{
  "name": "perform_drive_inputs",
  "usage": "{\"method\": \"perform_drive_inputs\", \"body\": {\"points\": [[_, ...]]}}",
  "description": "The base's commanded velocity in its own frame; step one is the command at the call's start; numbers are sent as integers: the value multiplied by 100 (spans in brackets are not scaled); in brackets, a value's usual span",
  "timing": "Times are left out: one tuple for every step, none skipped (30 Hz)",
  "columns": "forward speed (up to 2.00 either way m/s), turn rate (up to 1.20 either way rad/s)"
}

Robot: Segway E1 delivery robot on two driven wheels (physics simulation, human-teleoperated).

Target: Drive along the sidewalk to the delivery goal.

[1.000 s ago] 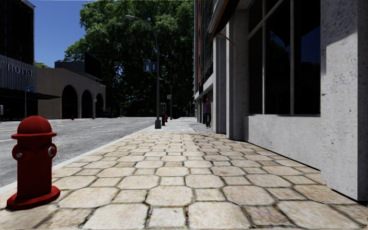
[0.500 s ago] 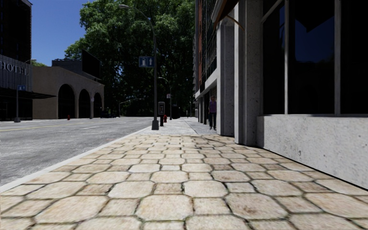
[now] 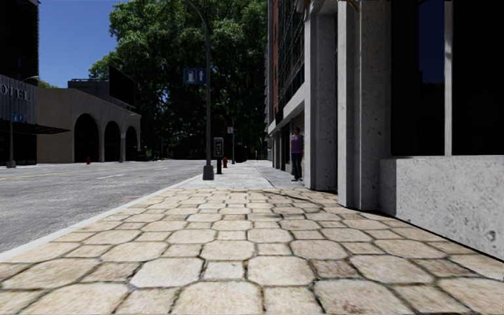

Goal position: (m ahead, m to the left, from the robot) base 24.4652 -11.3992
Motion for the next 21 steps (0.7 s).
{"method": "perform_drive_inputs", "body": {"points": [[200, 10], [200, 10], [200, 10], [200, 10], [200, 10], [200, 10], [200, 10], [200, 10], [200, 10], [200, 10], [200, 10], [200, 11], [200, 16], [200, 19], [200, 19], [200, 19], [200, 9], [200, 4], [200, 0], [200, 0], [200, 0]]}}
